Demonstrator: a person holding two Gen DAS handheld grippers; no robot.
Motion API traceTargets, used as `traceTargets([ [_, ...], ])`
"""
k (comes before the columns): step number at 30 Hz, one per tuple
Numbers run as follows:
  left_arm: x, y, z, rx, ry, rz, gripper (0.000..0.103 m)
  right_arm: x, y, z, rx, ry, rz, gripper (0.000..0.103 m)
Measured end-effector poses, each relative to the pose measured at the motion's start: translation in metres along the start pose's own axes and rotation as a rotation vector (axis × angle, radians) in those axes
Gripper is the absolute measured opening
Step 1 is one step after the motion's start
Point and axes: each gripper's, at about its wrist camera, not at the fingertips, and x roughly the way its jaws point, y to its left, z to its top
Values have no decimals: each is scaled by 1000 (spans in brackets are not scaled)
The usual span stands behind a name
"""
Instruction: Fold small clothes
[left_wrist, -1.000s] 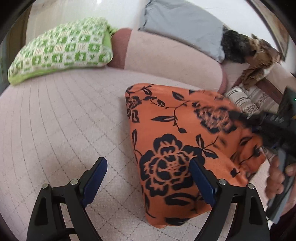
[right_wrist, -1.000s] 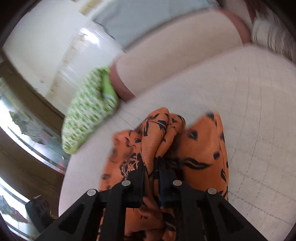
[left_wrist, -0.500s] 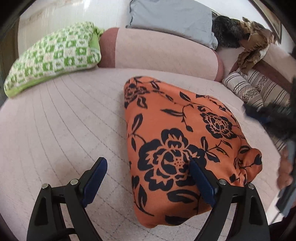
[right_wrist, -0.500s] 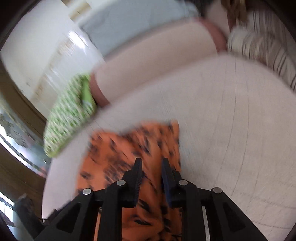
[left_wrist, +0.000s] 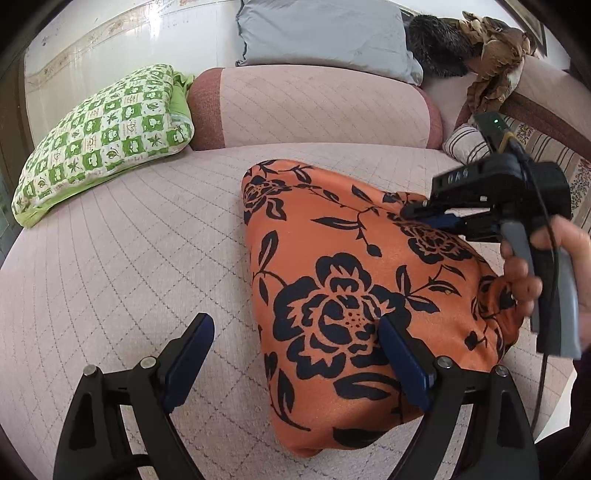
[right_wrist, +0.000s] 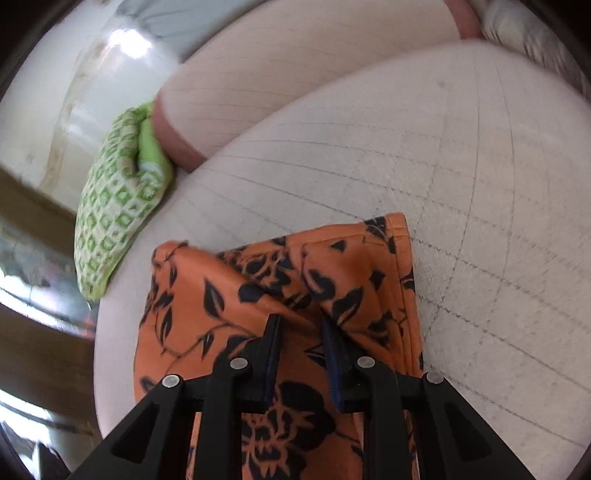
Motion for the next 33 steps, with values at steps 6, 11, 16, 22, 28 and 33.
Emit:
traceTargets([
  [6, -4, 1, -1, -10, -2, 10, 90, -37, 15, -13, -46, -70, 15, 26],
  [11, -20, 8, 0, -35, -34, 27, 90, -87, 23, -57, -118, -93, 98, 26],
  [16, -31, 35, 0, -116, -48, 54, 93, -92, 18, -99, -127, 1, 100, 26],
  [22, -5, 49, -3, -168, 70, 66, 93, -76, 4, -105, -102, 89, 83, 26],
  [28, -3, 53, 20, -177, 29, -47, 93, -104, -17, -75, -33, -89, 110, 81],
  [33, 22, 48, 30, -218, 83, -142, 93, -104, -49, -55, 59, -122, 159, 87],
])
